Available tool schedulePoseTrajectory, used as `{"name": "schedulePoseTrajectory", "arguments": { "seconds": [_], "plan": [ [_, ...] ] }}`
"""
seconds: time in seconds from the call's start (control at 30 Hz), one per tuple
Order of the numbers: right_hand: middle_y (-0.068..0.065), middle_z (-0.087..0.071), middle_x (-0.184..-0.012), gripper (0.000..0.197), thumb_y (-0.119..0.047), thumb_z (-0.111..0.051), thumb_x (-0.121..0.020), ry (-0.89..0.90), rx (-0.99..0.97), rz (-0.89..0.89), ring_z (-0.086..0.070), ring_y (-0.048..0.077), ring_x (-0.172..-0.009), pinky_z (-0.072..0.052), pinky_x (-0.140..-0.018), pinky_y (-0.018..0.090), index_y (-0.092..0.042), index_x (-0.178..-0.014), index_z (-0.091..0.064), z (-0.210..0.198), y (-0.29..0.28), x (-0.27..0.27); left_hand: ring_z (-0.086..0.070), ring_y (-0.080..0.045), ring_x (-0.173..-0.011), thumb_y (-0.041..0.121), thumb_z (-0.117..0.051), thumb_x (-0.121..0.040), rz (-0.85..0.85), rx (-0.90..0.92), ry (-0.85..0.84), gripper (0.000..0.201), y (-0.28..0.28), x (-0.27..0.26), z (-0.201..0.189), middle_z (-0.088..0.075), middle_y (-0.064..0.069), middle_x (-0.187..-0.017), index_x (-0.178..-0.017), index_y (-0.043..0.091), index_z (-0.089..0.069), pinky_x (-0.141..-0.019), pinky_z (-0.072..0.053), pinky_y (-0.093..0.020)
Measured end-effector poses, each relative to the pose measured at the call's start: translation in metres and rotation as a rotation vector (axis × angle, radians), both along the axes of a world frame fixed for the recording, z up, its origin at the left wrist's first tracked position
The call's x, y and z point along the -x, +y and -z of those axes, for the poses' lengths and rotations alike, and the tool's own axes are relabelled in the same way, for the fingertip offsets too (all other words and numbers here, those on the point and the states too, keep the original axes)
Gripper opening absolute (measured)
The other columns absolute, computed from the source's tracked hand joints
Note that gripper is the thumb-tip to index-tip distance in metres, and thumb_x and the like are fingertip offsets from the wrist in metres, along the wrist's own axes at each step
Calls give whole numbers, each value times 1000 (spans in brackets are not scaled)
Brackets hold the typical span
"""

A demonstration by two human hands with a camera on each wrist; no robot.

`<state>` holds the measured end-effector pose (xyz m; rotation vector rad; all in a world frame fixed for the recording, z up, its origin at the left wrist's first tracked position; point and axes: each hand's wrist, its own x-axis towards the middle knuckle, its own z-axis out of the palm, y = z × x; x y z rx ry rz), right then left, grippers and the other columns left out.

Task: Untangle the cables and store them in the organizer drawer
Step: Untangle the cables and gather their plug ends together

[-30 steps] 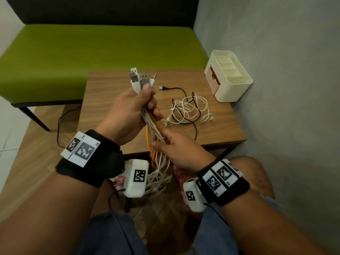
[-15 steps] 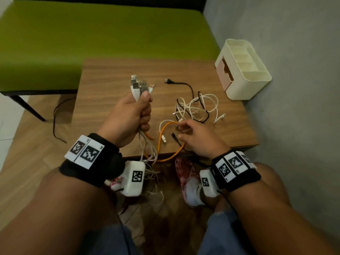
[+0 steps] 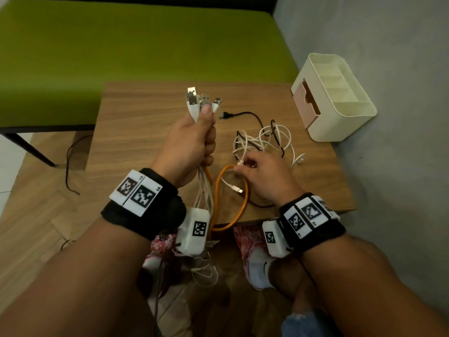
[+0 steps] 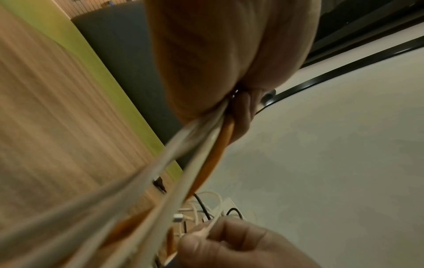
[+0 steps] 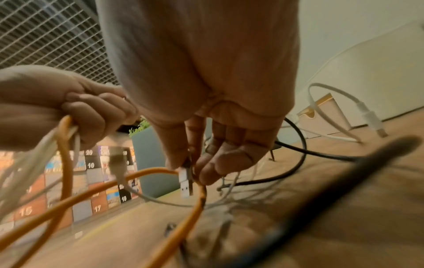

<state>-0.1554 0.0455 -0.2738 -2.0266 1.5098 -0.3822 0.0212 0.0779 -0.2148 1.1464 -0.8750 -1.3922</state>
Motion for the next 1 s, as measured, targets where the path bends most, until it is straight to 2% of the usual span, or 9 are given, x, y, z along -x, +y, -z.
{"name": "schedulePoseTrajectory", "arguments": {
  "seconds": [0.07,0.17,0.37,0.43,0.53,0.63,0.73,0.8,1.0],
  "plan": [
    [-5,-63,-73,22,-37,-67,-89,-100,-1,67,-61,11,-72,-48,-65,31,-20,-78,-59,-4,-12,-3,-18,-6,-44,40,-33,-105,-33,21,-19,32,-13,0,-1,-26,9,-54,-77,23,-36,-40,-22,-19],
    [0,-72,-74,16,-27,-69,-90,-327,-43,145,-70,13,-71,-58,-71,44,-20,-79,-59,-12,-26,-9,-18,-6,-44,40,-34,-105,-71,23,-15,31,-27,-3,6,-26,9,-53,-79,23,-34,-39,-21,-19],
    [15,-72,-74,42,-11,-75,-85,-642,-81,220,-71,23,-64,-56,-58,33,-29,-97,-39,-23,-32,-6,-18,-7,-43,37,-34,-105,-59,16,12,32,-30,-8,31,-24,7,-54,-76,24,-33,-40,-17,-17],
    [15,-71,-74,39,-10,-73,-87,-635,-52,166,-71,23,-64,-58,-59,35,-28,-99,-41,-24,-30,-7,-18,-6,-43,37,-35,-105,-39,20,28,32,-31,-11,35,-25,8,-54,-76,24,-33,-39,-18,-18],
    [1,-71,-77,18,-17,-68,-91,-568,42,60,-70,13,-71,-60,-66,36,-25,-103,-58,-25,-30,-8,-19,-5,-42,39,-35,-104,0,4,67,32,-34,-13,41,-25,9,-53,-77,23,-33,-39,-19,-18],
    [-5,-69,-90,30,-14,-68,-90,-547,51,4,-67,5,-84,-55,-75,19,-28,-115,-61,-26,-33,-9,-17,-5,-41,43,-34,-102,16,-29,87,34,-40,-15,46,-23,9,-52,-75,23,-32,-38,-18,-16],
    [-5,-68,-99,47,-1,-68,-85,-546,39,-35,-67,2,-92,-52,-80,15,-24,-125,-57,-21,-39,-10,-20,-6,-41,49,-34,-100,21,-64,76,39,-45,-17,52,-25,7,-52,-71,23,-33,-38,-21,-17],
    [-4,-68,-99,48,2,-67,-83,-498,139,-48,-67,2,-92,-52,-79,13,-16,-127,-60,-18,-44,-11,-21,-6,-41,52,-35,-98,24,-84,70,41,-48,-16,55,-27,6,-53,-69,23,-33,-39,-20,-16],
    [9,-65,-90,20,-8,-74,-82,-257,620,-126,-58,12,-81,-44,-71,14,-5,-102,-73,-13,-55,-22,-19,-6,-42,49,-35,-99,52,-76,58,38,-52,-11,56,-22,3,-56,-73,22,-34,-42,-16,-17]
  ]
}}
